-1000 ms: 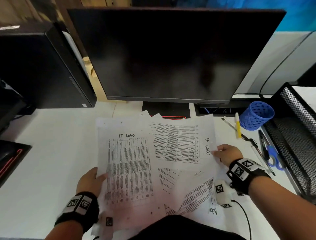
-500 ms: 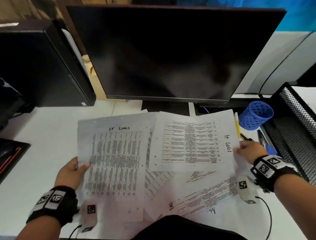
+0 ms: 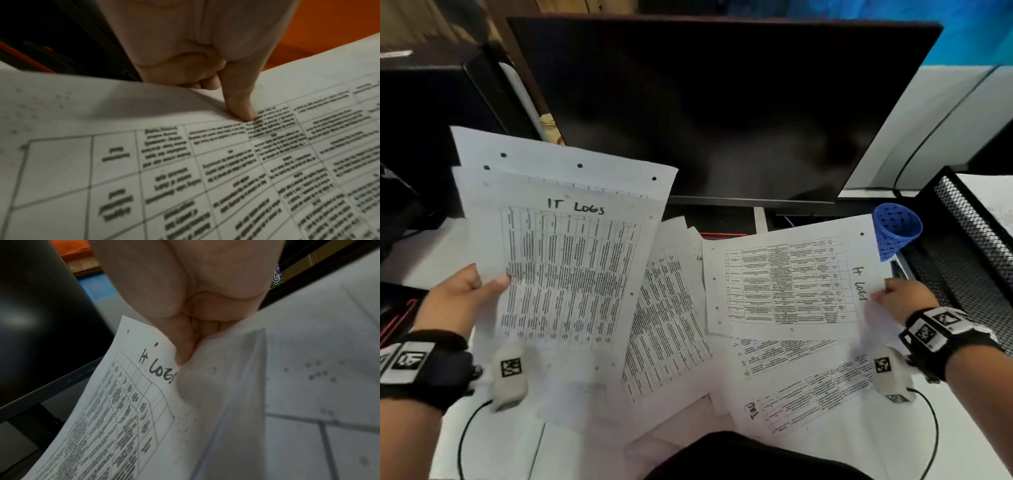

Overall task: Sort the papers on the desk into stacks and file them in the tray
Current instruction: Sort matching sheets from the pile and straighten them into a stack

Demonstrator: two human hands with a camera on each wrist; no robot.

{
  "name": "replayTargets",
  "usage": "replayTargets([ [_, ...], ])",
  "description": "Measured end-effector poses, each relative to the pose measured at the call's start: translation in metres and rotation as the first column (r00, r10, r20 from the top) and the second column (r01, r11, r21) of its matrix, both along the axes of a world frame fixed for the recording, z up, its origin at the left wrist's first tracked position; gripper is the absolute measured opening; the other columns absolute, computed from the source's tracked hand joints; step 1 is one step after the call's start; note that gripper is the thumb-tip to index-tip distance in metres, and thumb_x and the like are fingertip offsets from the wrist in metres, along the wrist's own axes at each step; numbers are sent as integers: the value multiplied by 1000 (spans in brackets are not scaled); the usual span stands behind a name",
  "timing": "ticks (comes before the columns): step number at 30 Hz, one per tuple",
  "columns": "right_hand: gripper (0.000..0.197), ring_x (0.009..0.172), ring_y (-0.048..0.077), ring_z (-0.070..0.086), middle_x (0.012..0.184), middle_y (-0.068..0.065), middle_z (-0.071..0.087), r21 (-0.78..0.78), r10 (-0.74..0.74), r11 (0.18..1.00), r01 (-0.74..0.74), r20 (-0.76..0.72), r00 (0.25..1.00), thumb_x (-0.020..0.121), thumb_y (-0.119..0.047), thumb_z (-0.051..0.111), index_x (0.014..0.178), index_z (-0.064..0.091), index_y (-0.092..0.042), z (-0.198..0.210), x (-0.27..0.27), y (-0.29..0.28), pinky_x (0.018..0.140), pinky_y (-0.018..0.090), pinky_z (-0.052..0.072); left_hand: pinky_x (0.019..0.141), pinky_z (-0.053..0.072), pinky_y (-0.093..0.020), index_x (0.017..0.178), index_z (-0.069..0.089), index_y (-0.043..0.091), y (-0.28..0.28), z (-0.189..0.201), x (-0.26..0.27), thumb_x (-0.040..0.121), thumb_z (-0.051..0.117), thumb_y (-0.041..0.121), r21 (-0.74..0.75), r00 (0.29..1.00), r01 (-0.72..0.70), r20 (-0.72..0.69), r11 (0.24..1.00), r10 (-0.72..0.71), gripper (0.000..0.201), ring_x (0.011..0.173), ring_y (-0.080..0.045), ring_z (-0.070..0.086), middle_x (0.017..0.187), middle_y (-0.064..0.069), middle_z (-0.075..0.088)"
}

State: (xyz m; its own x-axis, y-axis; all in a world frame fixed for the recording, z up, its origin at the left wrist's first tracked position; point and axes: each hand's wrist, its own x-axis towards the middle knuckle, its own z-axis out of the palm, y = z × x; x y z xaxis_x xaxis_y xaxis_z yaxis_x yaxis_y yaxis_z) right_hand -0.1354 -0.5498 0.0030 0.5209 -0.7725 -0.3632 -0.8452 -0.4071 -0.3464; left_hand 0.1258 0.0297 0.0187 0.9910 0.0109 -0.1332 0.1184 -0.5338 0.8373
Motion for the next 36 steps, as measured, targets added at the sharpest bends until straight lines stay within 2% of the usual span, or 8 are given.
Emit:
replayTargets([
  [3, 13, 83, 25, 50, 94, 17, 63, 14, 24, 1000, -25, 69, 997, 90, -7, 57, 98, 66, -2, 6, 0, 2, 83, 34, 43, 77, 48, -34, 80, 59, 8, -9, 9, 7, 65, 70, 63, -3, 999, 19, -25, 1000, -19, 57, 72, -19, 65, 73, -9, 67],
  [6, 13, 87, 23, 54, 94, 12, 65, 55, 45, 997, -55, 166, 985, 89, -9, 59, 98, 68, -7, 13, 2, 6, 83, 30, 40, 58, 33, -20, 64, 42, 8, -45, 9, -8, 77, 72, 30, 11, 995, 76, -62, 997, -75, 39, 52, -6, 44, 56, -3, 45],
  [12, 6, 93, 24, 59, 91, 9, 66, 79, 127, 987, -142, 164, 978, 87, -17, 64, 87, 69, -13, 24, 2, -3, 85, 30, 40, 90, 44, -38, 99, 58, 19, -87, -38, -34, 83, 66, 32, -44, 963, 75, -255, 996, -84, 23, 94, -25, 59, 109, -9, 65],
  [19, 16, 77, 21, 56, 76, 2, 63, 100, 92, 990, -99, 76, 993, 89, -20, 62, 72, 62, -20, 28, -13, -9, 78, 27, 36, 96, 40, -39, 121, 55, 7, -91, -57, -52, 89, 63, 24, 136, 951, 154, -288, 979, -109, 38, 106, -29, 55, 121, -11, 61],
  [24, 8, 89, 27, 60, 92, 12, 68, 77, 72, 994, -76, 54, 996, 87, -22, 64, 79, 66, -19, 28, -19, -20, 80, 30, 40, 80, 40, -35, 121, 55, 10, -83, -39, -42, 88, 63, 15, 147, 985, 105, -154, 984, -82, 34, 94, -26, 55, 105, -7, 60],
  [29, 14, 89, 33, 63, 90, 17, 70, 78, 33, 996, -41, 94, 995, 85, -21, 67, 84, 70, -8, 30, -17, -32, 82, 37, 47, 83, 40, -33, 112, 60, 16, -69, 9, -20, 87, 61, 7, -28, 997, 61, 53, 998, -59, 27, 94, -23, 58, 106, -10, 64],
  [34, 9, 88, 31, 64, 91, 13, 71, 115, 36, 992, -53, 147, 989, 85, -21, 67, 84, 70, -13, 39, -10, -35, 82, 36, 47, 93, 47, -46, 111, 66, 17, -61, 60, -1, 82, 64, 7, -224, 972, 232, 93, 947, -216, 31, 101, -27, 66, 108, -9, 69],
  [36, 5, 84, 27, 63, 92, 11, 70, 140, 55, 987, -80, 178, 983, 86, -17, 66, 83, 70, -17, 48, -2, -29, 80, 33, 45, 84, 53, -36, 97, 72, 23, -74, 76, -4, 79, 62, 5, -261, 959, 283, 89, 923, -270, 27, 88, -16, 70, 96, -1, 74],
])
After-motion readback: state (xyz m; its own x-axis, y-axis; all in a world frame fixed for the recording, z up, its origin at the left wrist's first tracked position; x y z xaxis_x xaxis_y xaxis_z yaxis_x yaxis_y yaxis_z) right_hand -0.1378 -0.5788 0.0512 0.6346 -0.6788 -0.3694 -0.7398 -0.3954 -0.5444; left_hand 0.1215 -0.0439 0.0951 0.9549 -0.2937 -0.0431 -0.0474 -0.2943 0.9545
